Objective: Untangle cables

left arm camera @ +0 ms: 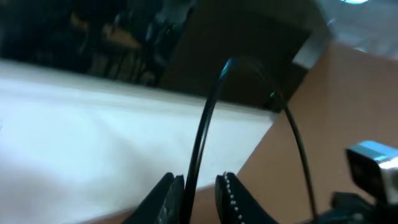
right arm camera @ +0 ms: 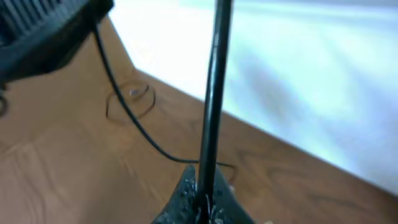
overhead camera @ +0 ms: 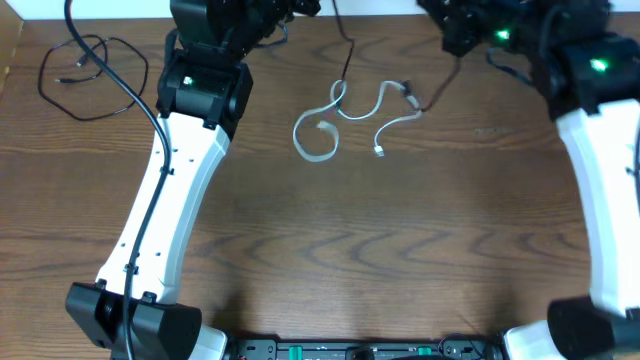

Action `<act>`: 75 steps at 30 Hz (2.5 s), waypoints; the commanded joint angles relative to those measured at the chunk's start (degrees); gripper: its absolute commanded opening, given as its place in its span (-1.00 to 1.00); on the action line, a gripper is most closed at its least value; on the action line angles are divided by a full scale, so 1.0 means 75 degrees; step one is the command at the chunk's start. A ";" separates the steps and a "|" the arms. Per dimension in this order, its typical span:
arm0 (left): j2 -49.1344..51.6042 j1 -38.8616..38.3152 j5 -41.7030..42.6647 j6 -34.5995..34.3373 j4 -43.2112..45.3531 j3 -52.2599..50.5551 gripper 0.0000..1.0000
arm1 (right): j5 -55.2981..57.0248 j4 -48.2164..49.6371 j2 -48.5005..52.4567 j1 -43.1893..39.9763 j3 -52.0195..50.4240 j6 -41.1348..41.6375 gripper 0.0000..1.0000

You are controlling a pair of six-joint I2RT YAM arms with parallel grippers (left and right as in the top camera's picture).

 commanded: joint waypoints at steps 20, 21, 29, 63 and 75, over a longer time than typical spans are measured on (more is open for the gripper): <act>-0.0070 -0.0006 0.0102 0.0688 0.0370 0.0044 -0.17 | 0.0219 0.0621 -0.0443 -0.0003 0.0096 0.1314 -0.98; -0.0070 -0.0006 0.0102 0.0758 0.0189 0.0044 -0.09 | 0.0073 0.0656 -0.0443 -0.0003 0.0096 0.1341 -0.98; -0.0070 -0.0029 0.0102 0.0793 -0.0787 0.0044 -0.03 | -0.1434 0.1125 -0.0443 -0.0003 0.0096 0.1358 -0.98; -0.0070 -0.0026 0.0274 0.4080 -0.1740 0.0044 -0.58 | -0.3433 0.1139 -0.0443 0.0297 0.0096 0.1588 -0.98; -0.0073 0.0017 0.0271 0.3806 -0.1253 0.0044 -0.85 | -0.2897 0.0927 -0.0443 0.0283 0.0096 0.1521 -0.98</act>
